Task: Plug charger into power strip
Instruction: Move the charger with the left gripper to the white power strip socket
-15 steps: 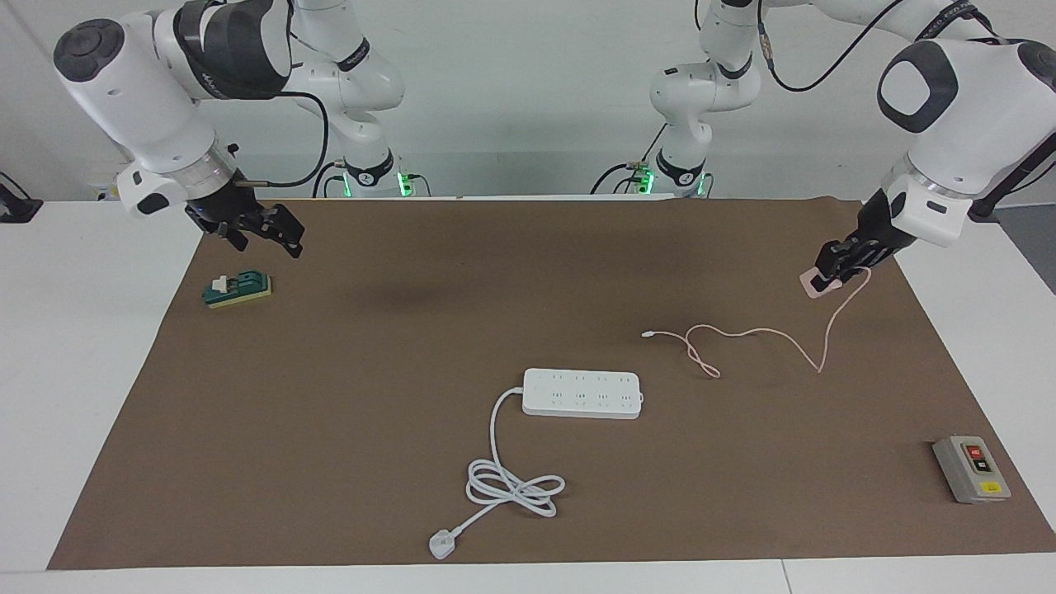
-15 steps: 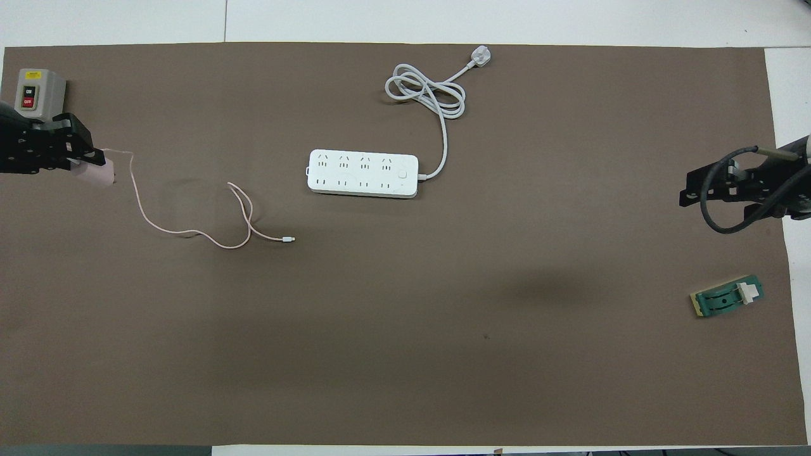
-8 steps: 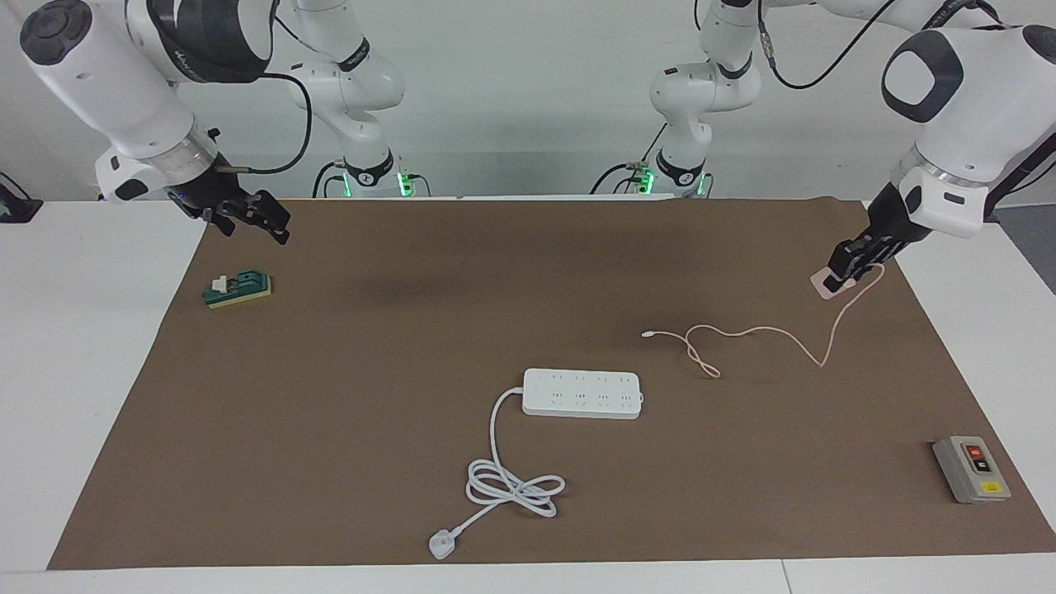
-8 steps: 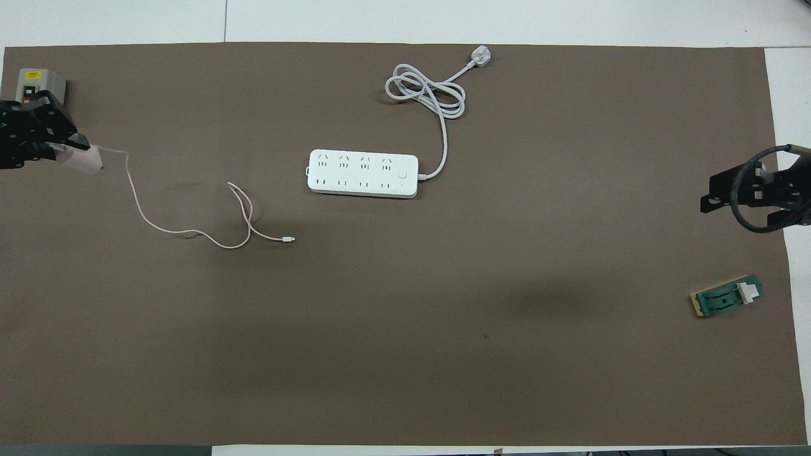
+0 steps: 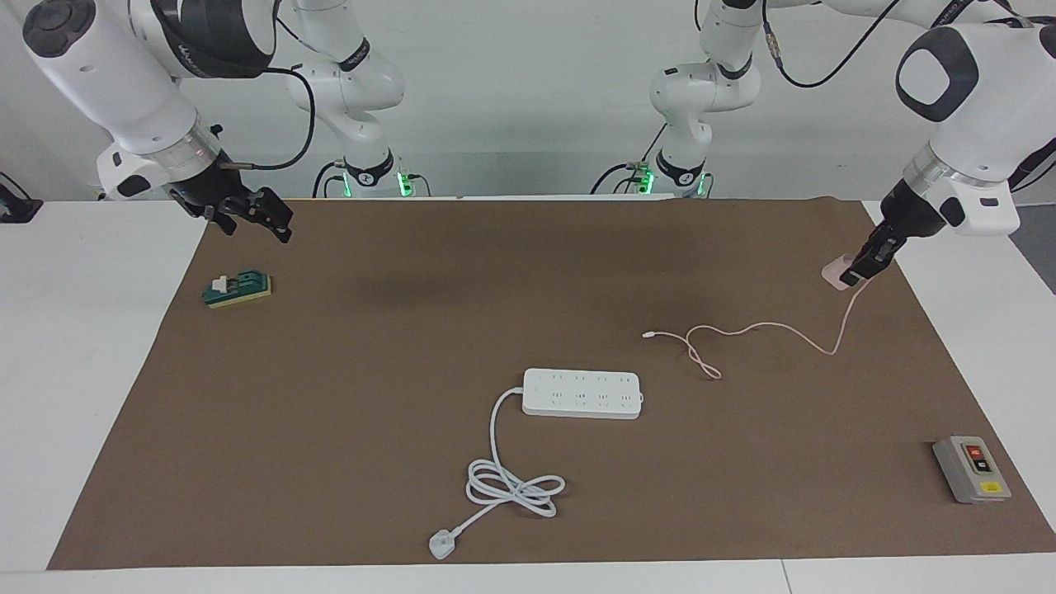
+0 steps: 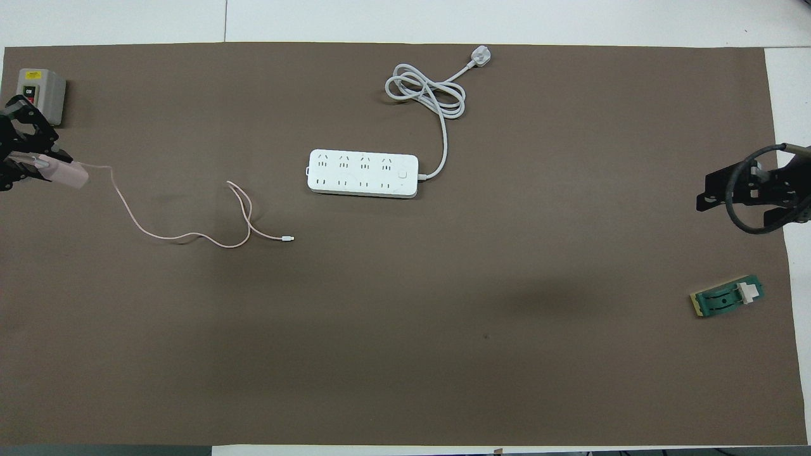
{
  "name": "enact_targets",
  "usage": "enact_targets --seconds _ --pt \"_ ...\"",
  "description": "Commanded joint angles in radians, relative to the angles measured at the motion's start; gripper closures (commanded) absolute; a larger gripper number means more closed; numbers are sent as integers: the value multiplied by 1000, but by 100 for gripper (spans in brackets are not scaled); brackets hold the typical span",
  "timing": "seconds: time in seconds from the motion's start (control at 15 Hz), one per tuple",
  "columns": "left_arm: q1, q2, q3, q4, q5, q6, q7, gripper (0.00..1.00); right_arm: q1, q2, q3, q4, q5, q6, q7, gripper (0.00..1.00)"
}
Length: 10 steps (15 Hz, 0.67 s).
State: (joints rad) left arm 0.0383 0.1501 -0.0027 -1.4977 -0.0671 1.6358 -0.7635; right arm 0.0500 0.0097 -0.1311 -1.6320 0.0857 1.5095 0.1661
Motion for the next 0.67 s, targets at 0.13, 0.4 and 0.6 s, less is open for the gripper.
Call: enact_targets --seconds 0.13,0.4,0.6 --pt "-142 162 7 86 79 133 -434 100 -16 4 -1 15 -15 15 -26 0" --pt "-265 320 12 209 189 124 -731 100 -21 3 -28 14 -17 67 -163 0" --pt "-326 388 13 246 225 121 -890 100 -21 4 -35 14 -15 67 -210 0"
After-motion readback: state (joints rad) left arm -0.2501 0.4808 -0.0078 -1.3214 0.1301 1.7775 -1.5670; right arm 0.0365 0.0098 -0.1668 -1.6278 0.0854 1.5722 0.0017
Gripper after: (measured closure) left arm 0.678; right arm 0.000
